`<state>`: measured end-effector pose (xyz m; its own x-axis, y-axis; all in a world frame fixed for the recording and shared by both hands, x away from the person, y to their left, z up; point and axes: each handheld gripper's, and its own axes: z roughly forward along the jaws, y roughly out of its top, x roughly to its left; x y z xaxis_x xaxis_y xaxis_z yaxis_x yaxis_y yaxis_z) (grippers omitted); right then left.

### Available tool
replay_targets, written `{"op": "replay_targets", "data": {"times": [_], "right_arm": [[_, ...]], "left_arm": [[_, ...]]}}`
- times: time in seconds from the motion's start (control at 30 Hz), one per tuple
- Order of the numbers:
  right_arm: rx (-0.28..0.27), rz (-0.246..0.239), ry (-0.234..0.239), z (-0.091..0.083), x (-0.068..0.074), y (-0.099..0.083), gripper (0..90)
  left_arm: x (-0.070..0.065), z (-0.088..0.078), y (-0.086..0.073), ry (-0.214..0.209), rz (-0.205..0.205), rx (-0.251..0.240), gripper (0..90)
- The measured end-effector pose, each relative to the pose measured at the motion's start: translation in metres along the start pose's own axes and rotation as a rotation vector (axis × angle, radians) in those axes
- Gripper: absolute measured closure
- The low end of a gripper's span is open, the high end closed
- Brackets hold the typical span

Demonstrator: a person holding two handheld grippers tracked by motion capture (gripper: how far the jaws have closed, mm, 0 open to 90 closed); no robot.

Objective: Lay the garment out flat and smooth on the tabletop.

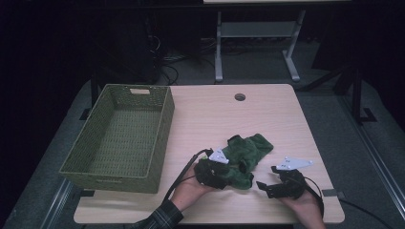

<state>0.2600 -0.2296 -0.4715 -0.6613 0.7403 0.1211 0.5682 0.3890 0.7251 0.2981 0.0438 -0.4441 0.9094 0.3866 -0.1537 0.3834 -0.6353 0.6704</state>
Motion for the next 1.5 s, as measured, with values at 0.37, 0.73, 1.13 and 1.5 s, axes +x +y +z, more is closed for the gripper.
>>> {"op": "replay_targets", "data": {"times": [0.37, 0.73, 1.13, 1.5], "right_arm": [[0.022, -0.065, 0.069, 0.019, 0.03, 0.006, 21.1], [-0.042, -0.086, 0.053, 0.018, 0.032, 0.008, 62.4], [-0.079, -0.076, 0.046, 0.0, 0.021, 0.009, 78.2], [-0.097, -0.057, -0.019, -0.022, 0.003, 0.005, 78.2]], "left_arm": [[0.006, 0.01, -0.004, 0.036, 0.001, 0.022, 69.0], [0.01, 0.002, -0.001, -0.001, -0.026, -0.019, 77.8], [0.008, -0.027, 0.009, -0.04, -0.05, -0.11, 79.3], [0.019, -0.054, -0.001, -0.007, -0.09, -0.146, 80.5]]}}
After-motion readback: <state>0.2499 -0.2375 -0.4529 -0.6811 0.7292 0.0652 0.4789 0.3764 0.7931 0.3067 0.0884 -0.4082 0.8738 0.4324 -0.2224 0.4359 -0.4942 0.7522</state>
